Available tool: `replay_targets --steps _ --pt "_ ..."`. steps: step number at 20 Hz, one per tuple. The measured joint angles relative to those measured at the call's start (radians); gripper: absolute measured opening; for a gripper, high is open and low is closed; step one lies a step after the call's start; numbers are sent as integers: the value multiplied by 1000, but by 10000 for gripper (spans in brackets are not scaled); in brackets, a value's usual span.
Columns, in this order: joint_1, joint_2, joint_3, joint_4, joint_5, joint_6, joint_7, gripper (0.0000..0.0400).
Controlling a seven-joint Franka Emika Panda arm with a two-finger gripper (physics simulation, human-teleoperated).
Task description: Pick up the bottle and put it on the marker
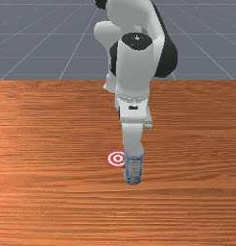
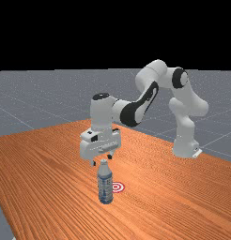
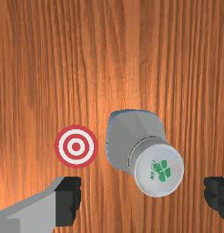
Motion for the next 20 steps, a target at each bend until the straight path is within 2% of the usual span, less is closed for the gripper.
replay_targets --steps 5,11,20 --pt "1 -20 -1 -47 -3 57 3 400" --pt "11 -10 3 -26 -4 32 10 400" --pt "3 2 12 -34 8 55 -6 400"
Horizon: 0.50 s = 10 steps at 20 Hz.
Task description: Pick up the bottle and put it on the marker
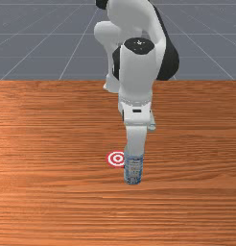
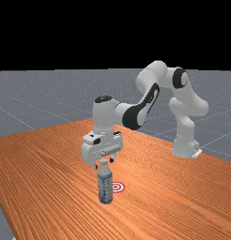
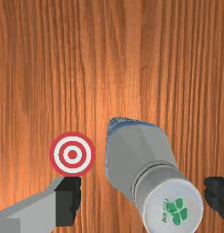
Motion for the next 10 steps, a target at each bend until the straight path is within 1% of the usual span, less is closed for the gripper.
replay_targets --steps 1,2,3,4,6,7,10 --pt "31 -114 -40 -254 -56 312 62 245" --pt "-1 -83 1 -137 1 70 3 206" --pt "6 -64 -6 -97 -11 18 11 196" --pt "6 -58 -5 -87 -10 6 10 189" --pt "6 -80 -7 -126 -13 61 15 190" --pt "6 23 -8 48 -9 -28 17 187" --pt "10 22 -34 52 14 -35 133 190"
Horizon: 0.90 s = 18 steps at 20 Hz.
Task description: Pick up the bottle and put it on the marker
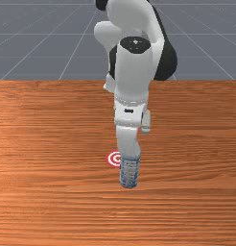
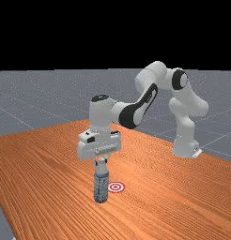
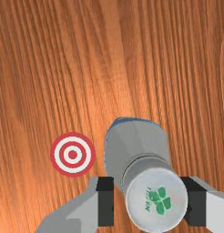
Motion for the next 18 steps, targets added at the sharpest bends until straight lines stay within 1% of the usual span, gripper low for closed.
replay_targets --steps 3,4,5,6,7,8,9,10,11,13,15,18 --pt "-26 -2 -6 -4 4 0 -26 189" --pt "-41 -4 5 -7 -6 4 -101 189" --pt "-47 -18 9 -34 -12 36 -131 190" --pt "-58 -14 19 -23 7 9 -146 189" --pt "-67 -35 28 -59 22 24 -158 189" --pt "-51 -39 11 -57 -8 -21 -135 187" --pt "-70 -87 30 -146 28 54 -163 189" --pt "-73 -114 32 -190 33 71 -167 189" --pt "-72 -135 31 -227 32 84 -166 189" --pt "-55 -153 14 -261 -1 113 -137 188" --pt "-51 -158 9 -260 3 89 -105 187" --pt "-49 -193 7 -317 4 108 -93 188"
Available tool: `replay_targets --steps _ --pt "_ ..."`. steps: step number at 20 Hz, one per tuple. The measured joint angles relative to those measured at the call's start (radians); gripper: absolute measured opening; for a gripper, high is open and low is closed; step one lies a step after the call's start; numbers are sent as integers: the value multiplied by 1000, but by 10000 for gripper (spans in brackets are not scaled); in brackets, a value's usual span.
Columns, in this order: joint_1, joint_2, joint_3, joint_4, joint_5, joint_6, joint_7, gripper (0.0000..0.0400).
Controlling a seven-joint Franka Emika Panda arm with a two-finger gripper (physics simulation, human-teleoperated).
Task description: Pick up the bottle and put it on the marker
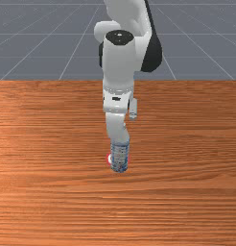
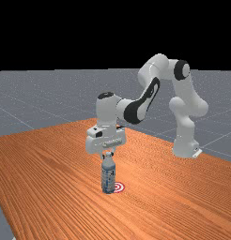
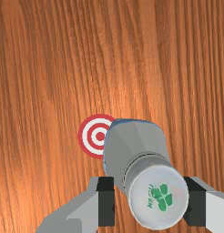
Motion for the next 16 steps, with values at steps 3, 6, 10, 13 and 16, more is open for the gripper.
replay_targets --steps 3,6,10,13,16 --pt "-4 -16 5 -21 -4 -15 -30 187" --pt "-4 -26 5 -32 -4 -38 -30 186" --pt "-4 -62 5 -85 -4 -55 -29 186" --pt "-1 -110 2 -172 -2 26 -4 188" --pt "28 -171 -35 -354 -37 422 18 268"
